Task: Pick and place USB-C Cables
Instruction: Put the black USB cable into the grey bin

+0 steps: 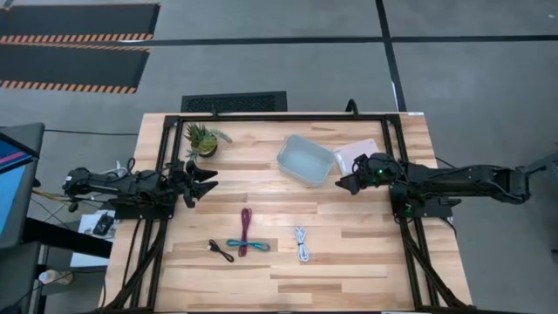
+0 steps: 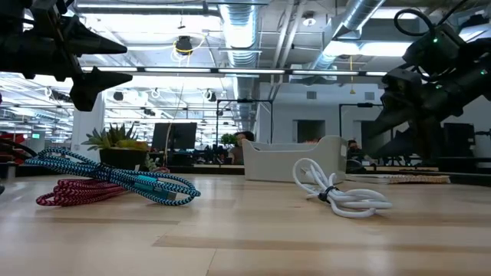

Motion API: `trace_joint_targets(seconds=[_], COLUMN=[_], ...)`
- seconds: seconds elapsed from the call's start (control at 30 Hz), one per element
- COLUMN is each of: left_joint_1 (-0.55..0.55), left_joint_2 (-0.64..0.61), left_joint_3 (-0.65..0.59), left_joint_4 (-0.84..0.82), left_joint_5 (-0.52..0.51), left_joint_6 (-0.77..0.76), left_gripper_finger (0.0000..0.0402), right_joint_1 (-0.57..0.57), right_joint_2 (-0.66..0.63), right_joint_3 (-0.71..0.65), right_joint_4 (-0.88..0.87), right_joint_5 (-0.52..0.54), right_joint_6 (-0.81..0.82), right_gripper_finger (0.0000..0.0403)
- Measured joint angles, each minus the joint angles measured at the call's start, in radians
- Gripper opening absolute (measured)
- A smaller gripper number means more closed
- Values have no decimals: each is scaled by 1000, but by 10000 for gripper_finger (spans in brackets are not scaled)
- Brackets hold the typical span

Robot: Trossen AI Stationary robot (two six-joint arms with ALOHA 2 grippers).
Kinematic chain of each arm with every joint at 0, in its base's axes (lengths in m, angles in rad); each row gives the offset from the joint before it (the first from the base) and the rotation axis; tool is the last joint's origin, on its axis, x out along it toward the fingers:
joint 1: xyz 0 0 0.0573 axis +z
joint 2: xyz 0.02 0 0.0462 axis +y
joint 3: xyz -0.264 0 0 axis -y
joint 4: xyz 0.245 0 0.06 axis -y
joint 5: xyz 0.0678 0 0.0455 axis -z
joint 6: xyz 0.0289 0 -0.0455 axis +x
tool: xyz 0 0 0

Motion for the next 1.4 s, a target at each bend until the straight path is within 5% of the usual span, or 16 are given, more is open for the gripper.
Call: trace_joint_targets(seconds=[1.4], left_joint_1=[0], left_joint_2=[0], left_joint_3=[0], left_joint_4=[2], left_joint_5=[-25], left_joint_6=[3], left_gripper_finger=[249], right_joint_1=[0], right_joint_2=[9], right_joint_3=[0], right_joint_4=[-20], right_joint_5=[57], right_joint_6=[74], right_gripper_finger=[265])
